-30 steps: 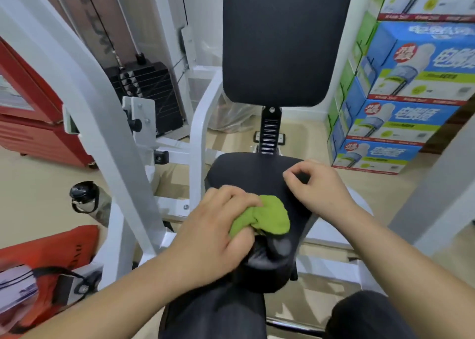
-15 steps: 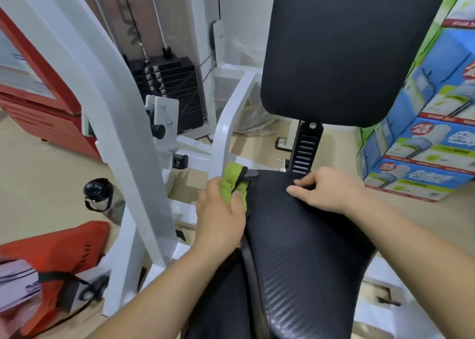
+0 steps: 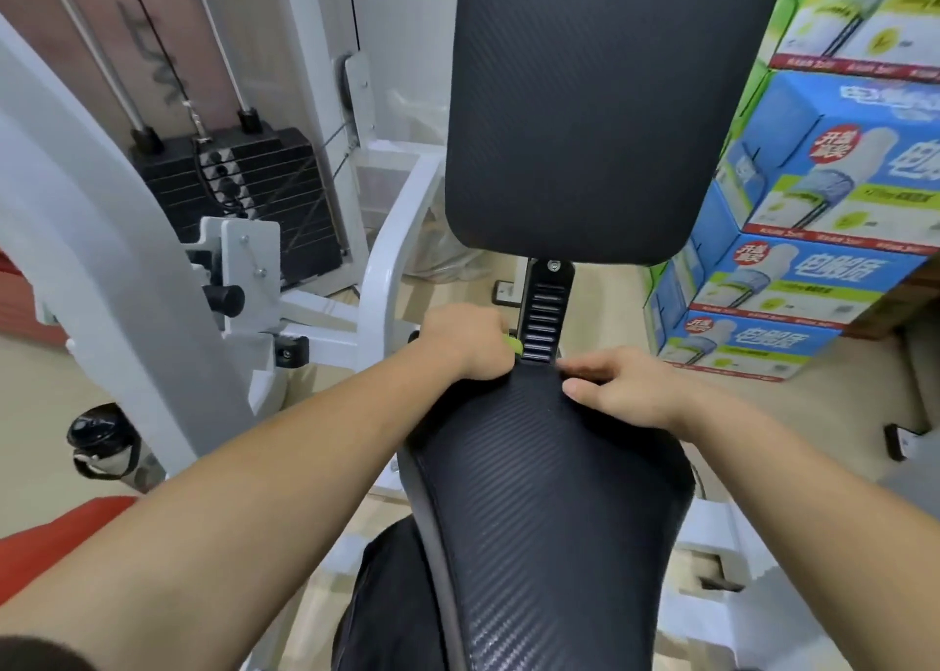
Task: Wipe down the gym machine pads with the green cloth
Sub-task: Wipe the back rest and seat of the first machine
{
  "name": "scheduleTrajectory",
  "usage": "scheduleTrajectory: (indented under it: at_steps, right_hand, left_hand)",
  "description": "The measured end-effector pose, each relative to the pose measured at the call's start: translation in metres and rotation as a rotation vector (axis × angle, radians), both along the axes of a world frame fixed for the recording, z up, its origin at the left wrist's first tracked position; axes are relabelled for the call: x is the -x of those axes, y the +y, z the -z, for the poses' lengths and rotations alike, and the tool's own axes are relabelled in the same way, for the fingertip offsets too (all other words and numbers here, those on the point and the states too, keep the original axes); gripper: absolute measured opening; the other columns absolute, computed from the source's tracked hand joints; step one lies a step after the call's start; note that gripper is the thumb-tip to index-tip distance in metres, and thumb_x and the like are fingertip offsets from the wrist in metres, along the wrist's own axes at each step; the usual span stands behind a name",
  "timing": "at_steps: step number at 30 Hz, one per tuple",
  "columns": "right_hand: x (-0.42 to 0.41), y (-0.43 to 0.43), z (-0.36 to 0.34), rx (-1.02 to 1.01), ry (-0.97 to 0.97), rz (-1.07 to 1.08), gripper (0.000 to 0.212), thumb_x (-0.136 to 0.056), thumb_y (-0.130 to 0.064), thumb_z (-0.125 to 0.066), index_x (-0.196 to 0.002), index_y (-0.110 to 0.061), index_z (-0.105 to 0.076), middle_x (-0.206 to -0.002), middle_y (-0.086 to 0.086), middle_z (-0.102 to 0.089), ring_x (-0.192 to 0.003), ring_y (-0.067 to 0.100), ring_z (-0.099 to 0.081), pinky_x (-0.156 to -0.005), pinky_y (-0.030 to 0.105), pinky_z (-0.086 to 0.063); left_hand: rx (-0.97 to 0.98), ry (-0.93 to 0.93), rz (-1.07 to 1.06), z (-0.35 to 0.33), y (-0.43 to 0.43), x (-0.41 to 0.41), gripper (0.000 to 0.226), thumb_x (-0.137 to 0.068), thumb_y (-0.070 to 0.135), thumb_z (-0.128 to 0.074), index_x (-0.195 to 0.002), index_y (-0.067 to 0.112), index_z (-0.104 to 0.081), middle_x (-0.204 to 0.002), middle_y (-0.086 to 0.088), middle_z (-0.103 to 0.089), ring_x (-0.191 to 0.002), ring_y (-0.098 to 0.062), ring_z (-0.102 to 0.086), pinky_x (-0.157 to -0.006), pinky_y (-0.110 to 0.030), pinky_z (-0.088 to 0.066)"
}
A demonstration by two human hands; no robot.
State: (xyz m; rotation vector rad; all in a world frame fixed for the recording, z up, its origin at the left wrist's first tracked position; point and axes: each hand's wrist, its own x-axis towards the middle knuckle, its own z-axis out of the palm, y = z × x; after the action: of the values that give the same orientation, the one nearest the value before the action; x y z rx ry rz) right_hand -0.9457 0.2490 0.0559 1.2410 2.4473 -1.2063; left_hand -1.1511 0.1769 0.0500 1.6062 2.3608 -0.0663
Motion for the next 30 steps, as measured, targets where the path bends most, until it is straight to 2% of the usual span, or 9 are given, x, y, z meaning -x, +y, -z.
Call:
scheduleTrajectory:
  at_steps: [3,6,9,13,16,19,22,26,30]
  right_hand:
    - [-0.027,0.002,0.007,0.037,0.265,0.219,0.031,-0.104,-0.022,-0.059,-0.134,-0.025,-0.068,-0.128,-0.013,-0.069,-0.119,0.006,-0.062,-0.108,0.028,-0.044]
    - [-0.049,0.0,0.025,-0.157,0.39,0.465,0.023,-0.102,-0.018,-0.059,-0.116,-0.022,-0.077,-0.111,-0.01,-0.074,-0.108,0.01,-0.067,-0.104,0.033,-0.05]
    - [-0.071,-0.009,0.034,-0.12,0.372,0.588,0.027,-0.102,-0.014,-0.054,-0.121,-0.016,-0.073,-0.111,-0.005,-0.071,-0.107,0.015,-0.064,-0.1,0.032,-0.049]
    - [-0.109,-0.021,0.042,-0.022,0.419,0.776,0.024,-0.101,-0.018,-0.05,-0.115,-0.027,-0.068,-0.115,-0.001,-0.07,-0.113,0.025,-0.066,-0.103,0.049,-0.053]
    - [-0.136,-0.028,0.039,-0.007,0.431,0.881,0.032,-0.101,-0.018,-0.046,-0.125,-0.018,-0.066,-0.124,0.006,-0.069,-0.118,0.028,-0.063,-0.105,0.051,-0.052]
    - [-0.152,-0.037,0.036,0.011,0.459,0.893,0.028,-0.101,-0.016,-0.047,-0.115,-0.015,-0.071,-0.121,0.006,-0.071,-0.115,0.028,-0.064,-0.103,0.051,-0.053]
    - [-0.153,-0.045,0.03,0.072,0.496,0.838,0.023,-0.1,-0.016,-0.054,-0.102,-0.006,-0.074,-0.108,0.016,-0.074,-0.095,0.026,-0.067,-0.086,0.045,-0.057]
    - [-0.141,-0.065,0.022,0.055,0.485,0.691,0.026,-0.098,-0.025,-0.06,-0.097,-0.004,-0.074,-0.104,0.02,-0.073,-0.098,0.038,-0.068,-0.092,0.054,-0.058]
    - [-0.122,-0.085,0.015,-0.241,0.426,0.496,0.019,-0.097,-0.027,-0.061,-0.086,-0.019,-0.074,-0.093,0.006,-0.072,-0.089,0.022,-0.065,-0.079,0.037,-0.053]
  left_hand:
    - [-0.136,-0.026,0.064,-0.001,-0.003,-0.01,0.019,-0.089,0.032,-0.049,-0.102,0.029,-0.063,-0.088,0.008,-0.058,-0.1,-0.025,-0.059,-0.07,-0.033,-0.041]
    - [-0.284,-0.078,0.203,0.007,0.007,-0.046,0.03,-0.091,0.03,-0.049,-0.118,0.032,-0.063,-0.11,0.002,-0.065,-0.109,-0.027,-0.055,-0.079,-0.037,-0.047]
    - [-0.22,-0.074,0.293,0.014,0.037,-0.092,0.034,-0.093,0.026,-0.049,-0.125,0.032,-0.059,-0.122,-0.002,-0.063,-0.114,-0.032,-0.055,-0.084,-0.04,-0.049]
    - [-0.074,-0.035,0.472,0.001,0.066,-0.15,0.034,-0.093,0.022,-0.051,-0.124,0.034,-0.058,-0.124,-0.001,-0.062,-0.114,-0.031,-0.059,-0.075,-0.035,-0.042]
    - [0.021,0.074,0.679,-0.017,0.048,-0.189,0.036,-0.094,0.027,-0.052,-0.127,0.042,-0.057,-0.12,0.004,-0.063,-0.113,-0.027,-0.057,-0.071,-0.034,-0.038]
    - [0.073,0.255,0.886,-0.037,0.007,-0.217,0.036,-0.094,0.029,-0.052,-0.127,0.042,-0.056,-0.115,0.008,-0.061,-0.114,-0.025,-0.053,-0.07,-0.036,-0.039]
    - [0.112,0.332,1.021,-0.055,-0.042,-0.234,0.026,-0.093,0.029,-0.053,-0.116,0.039,-0.06,-0.102,0.012,-0.052,-0.12,-0.022,-0.045,-0.074,-0.039,-0.041]
    - [0.138,0.397,1.098,-0.069,-0.118,-0.236,0.005,-0.088,0.029,-0.052,-0.088,0.03,-0.057,-0.083,0.009,-0.055,-0.093,-0.022,-0.044,-0.07,-0.04,-0.034]
    - [-0.153,0.304,0.963,-0.074,-0.182,-0.217,0.009,-0.088,0.036,-0.049,-0.083,0.031,-0.055,-0.084,0.008,-0.054,-0.087,-0.021,-0.038,-0.069,-0.039,-0.036]
